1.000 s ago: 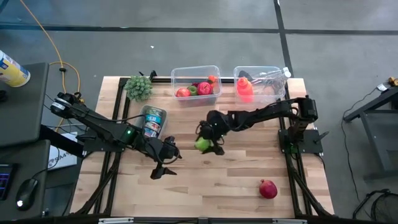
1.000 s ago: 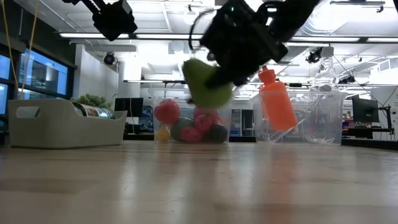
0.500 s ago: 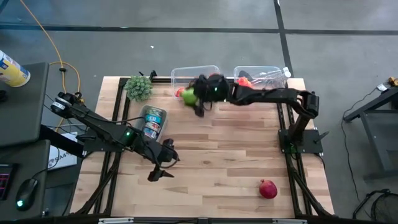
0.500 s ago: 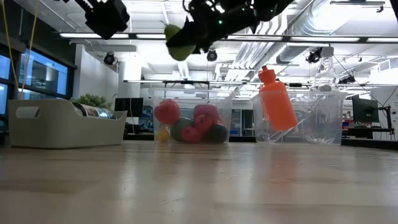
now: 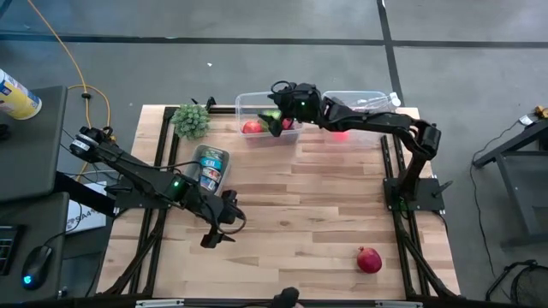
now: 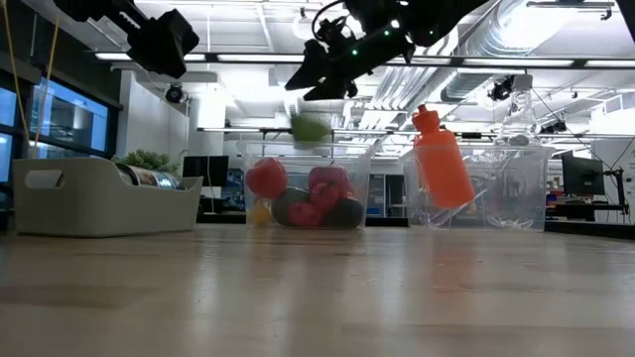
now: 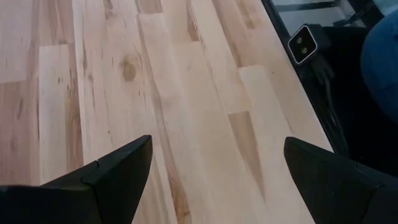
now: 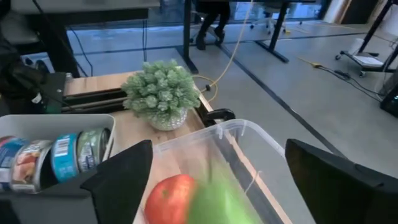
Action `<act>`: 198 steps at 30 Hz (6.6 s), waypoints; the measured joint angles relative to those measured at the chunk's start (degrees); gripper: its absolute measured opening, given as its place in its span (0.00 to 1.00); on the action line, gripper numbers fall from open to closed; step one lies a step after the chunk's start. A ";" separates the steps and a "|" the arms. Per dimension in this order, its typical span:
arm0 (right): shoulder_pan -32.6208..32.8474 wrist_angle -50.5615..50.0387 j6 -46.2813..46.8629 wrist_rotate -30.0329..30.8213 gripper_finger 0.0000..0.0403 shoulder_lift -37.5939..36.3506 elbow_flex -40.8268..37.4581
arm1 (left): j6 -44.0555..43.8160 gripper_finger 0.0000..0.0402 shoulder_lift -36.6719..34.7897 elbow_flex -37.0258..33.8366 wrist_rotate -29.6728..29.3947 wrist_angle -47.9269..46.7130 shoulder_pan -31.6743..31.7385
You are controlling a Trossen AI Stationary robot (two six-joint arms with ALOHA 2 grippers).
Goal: Pick & Place Food Item
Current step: Put the pomegranate into the left transparent bin
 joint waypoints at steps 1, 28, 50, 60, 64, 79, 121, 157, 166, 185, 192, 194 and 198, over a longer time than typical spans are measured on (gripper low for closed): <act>-0.12 -0.03 0.02 0.21 0.91 0.00 0.00 | 0.12 0.88 0.00 0.00 0.00 -0.04 0.00; 25.41 -42.72 15.98 16.36 0.95 -14.00 -0.11 | 1.06 0.88 0.00 -0.02 0.03 -0.66 0.00; 73.72 -70.22 80.76 29.90 0.95 -20.15 -3.28 | 2.00 0.88 0.14 -0.04 -0.44 9.93 1.78; 90.80 -69.84 112.21 29.83 0.95 -19.53 -11.53 | -0.45 0.88 5.11 -0.04 -0.57 17.18 3.98; 92.00 -69.18 114.94 24.14 0.95 -16.93 -11.58 | -0.52 0.88 7.89 -0.05 -0.57 19.33 4.68; 89.85 -69.06 116.58 16.06 0.95 -9.02 -11.56 | -2.09 0.88 11.17 -0.09 -0.54 23.26 4.97; 88.39 -61.73 109.16 42.09 0.95 7.80 -16.06 | -4.10 0.88 11.15 -0.09 -0.26 23.55 2.16; 69.98 -41.30 68.90 41.07 0.95 7.82 -15.93 | 0.18 0.88 12.15 0.00 -8.49 23.77 -1.57; 62.56 -36.24 53.72 39.67 0.95 7.85 -15.93 | 0.05 0.88 17.85 0.00 -9.69 23.97 -1.53; 48.98 -13.75 23.82 27.30 0.95 7.87 -15.93 | 0.11 0.88 20.50 0.00 -12.02 24.00 1.01; 47.06 -9.58 17.37 24.43 0.95 7.81 -15.93 | -1.50 0.88 20.50 0.00 -12.00 24.01 0.28; 47.11 -8.62 15.53 24.79 0.95 7.26 -15.93 | -1.46 0.88 20.50 0.00 -12.00 24.01 -0.31; 47.15 -7.65 13.72 24.94 0.95 5.27 -15.93 | -0.23 0.88 20.50 0.00 -12.15 23.99 -1.24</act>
